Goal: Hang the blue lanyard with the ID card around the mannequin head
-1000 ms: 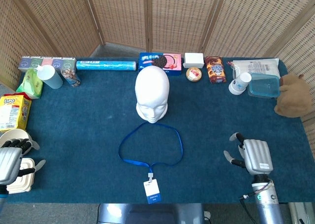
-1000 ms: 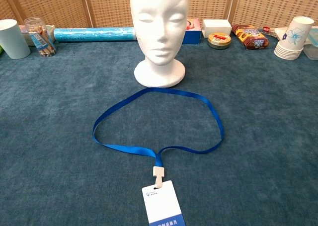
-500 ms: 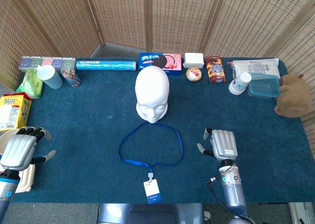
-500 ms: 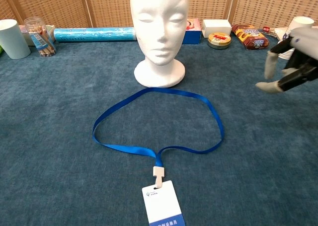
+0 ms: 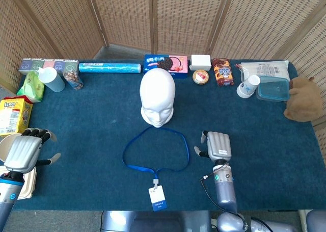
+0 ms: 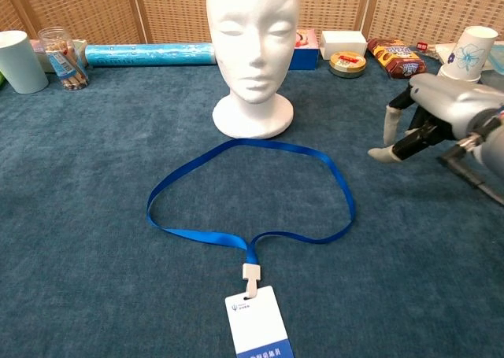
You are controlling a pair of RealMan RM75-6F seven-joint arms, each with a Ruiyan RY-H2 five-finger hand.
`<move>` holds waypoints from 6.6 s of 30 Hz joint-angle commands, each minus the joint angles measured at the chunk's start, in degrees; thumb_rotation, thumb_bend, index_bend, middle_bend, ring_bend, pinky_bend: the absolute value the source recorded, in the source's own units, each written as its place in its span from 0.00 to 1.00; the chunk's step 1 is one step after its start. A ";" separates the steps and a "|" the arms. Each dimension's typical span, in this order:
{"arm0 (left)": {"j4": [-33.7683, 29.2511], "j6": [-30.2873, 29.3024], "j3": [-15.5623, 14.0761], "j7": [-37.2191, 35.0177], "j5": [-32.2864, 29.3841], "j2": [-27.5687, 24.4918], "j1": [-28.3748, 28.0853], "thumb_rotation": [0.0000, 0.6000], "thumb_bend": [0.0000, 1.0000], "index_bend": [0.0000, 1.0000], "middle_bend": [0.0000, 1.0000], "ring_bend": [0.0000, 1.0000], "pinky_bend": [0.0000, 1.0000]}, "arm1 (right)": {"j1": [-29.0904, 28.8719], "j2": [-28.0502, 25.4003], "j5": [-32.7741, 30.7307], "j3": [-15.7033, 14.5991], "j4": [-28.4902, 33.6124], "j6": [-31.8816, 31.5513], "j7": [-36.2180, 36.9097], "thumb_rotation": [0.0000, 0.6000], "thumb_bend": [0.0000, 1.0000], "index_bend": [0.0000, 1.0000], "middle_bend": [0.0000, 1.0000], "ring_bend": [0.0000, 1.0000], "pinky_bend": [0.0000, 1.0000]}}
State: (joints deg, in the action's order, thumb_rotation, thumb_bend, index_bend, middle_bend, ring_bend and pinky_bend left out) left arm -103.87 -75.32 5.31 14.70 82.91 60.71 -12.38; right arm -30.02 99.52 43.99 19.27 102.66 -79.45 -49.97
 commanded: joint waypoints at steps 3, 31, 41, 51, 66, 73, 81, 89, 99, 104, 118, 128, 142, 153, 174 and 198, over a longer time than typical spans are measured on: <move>-0.03 0.09 -0.28 0.15 -0.48 -0.06 -0.15 0.84 0.20 0.46 0.44 0.37 0.30 | -2.62 2.74 -2.99 0.35 -3.30 0.64 -1.32 0.76 0.30 0.54 1.00 1.00 1.00; 2.87 1.52 -1.95 -3.11 -4.04 -0.19 -0.07 0.84 0.20 0.46 0.44 0.37 0.30 | -11.68 10.53 -11.49 3.27 -14.25 0.36 -5.10 0.75 0.30 0.50 1.00 1.00 1.00; 3.69 1.39 -2.09 -4.35 -4.32 -0.20 -0.01 0.85 0.20 0.46 0.44 0.37 0.30 | -13.32 12.29 -12.44 3.31 -18.51 0.65 -5.79 0.75 0.30 0.50 1.00 1.00 1.00; 3.85 1.60 -2.36 -4.84 -4.73 -0.31 0.02 0.85 0.20 0.46 0.44 0.37 0.30 | -14.28 12.53 -14.36 3.72 -20.29 1.13 -7.22 0.75 0.30 0.50 1.00 1.00 1.00; 3.92 1.42 -2.52 -5.09 -4.66 -0.19 -0.08 0.84 0.20 0.46 0.44 0.37 0.30 | -16.23 12.98 -16.29 4.66 -20.24 1.06 -9.20 0.75 0.31 0.51 1.00 1.00 1.00; 4.25 1.35 -2.62 -5.45 -4.88 -0.26 0.07 0.84 0.20 0.46 0.44 0.37 0.30 | -16.97 13.13 -17.64 5.07 -20.97 1.09 -10.21 0.76 0.31 0.51 1.00 1.00 1.00; 4.40 1.22 -2.60 -5.75 -4.71 -0.10 0.02 0.84 0.20 0.46 0.44 0.37 0.30 | -17.70 13.28 -18.42 4.98 -20.88 0.99 -11.09 0.76 0.31 0.54 1.00 1.00 1.00; 4.58 0.73 -2.61 -6.15 -4.60 -0.14 0.25 0.84 0.20 0.46 0.44 0.37 0.30 | -18.41 13.61 -19.34 5.03 -21.02 0.86 -11.81 0.76 0.32 0.54 1.00 1.00 1.00; 4.98 0.35 -2.73 -6.84 -4.35 -0.15 0.54 0.84 0.20 0.46 0.44 0.37 0.30 | -19.04 13.93 -19.97 5.12 -20.68 0.51 -12.18 0.76 0.36 0.56 1.00 1.00 1.00; 5.22 0.19 -2.75 -7.12 -4.26 -0.16 0.64 0.84 0.20 0.46 0.44 0.37 0.30 | -19.38 14.21 -20.39 5.10 -20.73 0.43 -12.46 0.76 0.39 0.56 1.00 1.00 1.00; 5.89 -0.04 -2.86 -8.22 -4.12 -0.21 1.02 0.84 0.20 0.46 0.44 0.37 0.30 | -20.20 14.79 -20.60 4.38 -21.16 0.01 -13.63 0.84 0.44 0.57 1.00 1.00 1.00; 6.25 0.86 -2.87 -8.09 -4.00 -0.65 0.53 0.84 0.20 0.46 0.44 0.37 0.30 | -20.23 14.88 -19.93 3.85 -21.21 -0.14 -13.56 0.90 0.47 0.59 1.00 1.00 1.00; 5.32 6.54 -2.73 -3.63 -3.86 -0.61 -3.54 0.85 0.20 0.46 0.58 0.59 0.65 | -19.19 13.61 -18.92 3.32 -17.71 -1.05 -12.58 0.91 0.47 0.59 1.00 1.00 1.00; 4.35 13.98 1.01 6.23 -8.75 5.03 -11.75 0.82 0.19 0.50 0.99 0.99 0.95 | -18.67 12.61 -18.32 2.60 -15.64 -0.55 -11.78 0.92 0.48 0.60 1.00 1.00 1.00; 0.71 13.26 5.81 35.98 -38.87 21.33 -27.71 0.82 0.23 0.55 1.00 1.00 1.00 | -17.18 10.24 -16.65 0.14 -12.21 0.89 -9.09 0.96 0.48 0.60 1.00 1.00 1.00; 13.17 12.11 8.18 41.55 -54.21 33.48 -38.76 0.83 0.18 0.56 1.00 1.00 1.00 | -16.58 8.69 -17.59 -0.47 -12.35 2.17 -7.50 0.98 0.48 0.60 1.00 1.00 1.00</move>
State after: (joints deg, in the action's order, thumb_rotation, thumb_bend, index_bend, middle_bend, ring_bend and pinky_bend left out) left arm -90.81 -63.32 13.42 56.31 28.86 94.04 -50.98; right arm -46.61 108.21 26.40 18.80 90.32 -77.30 -57.48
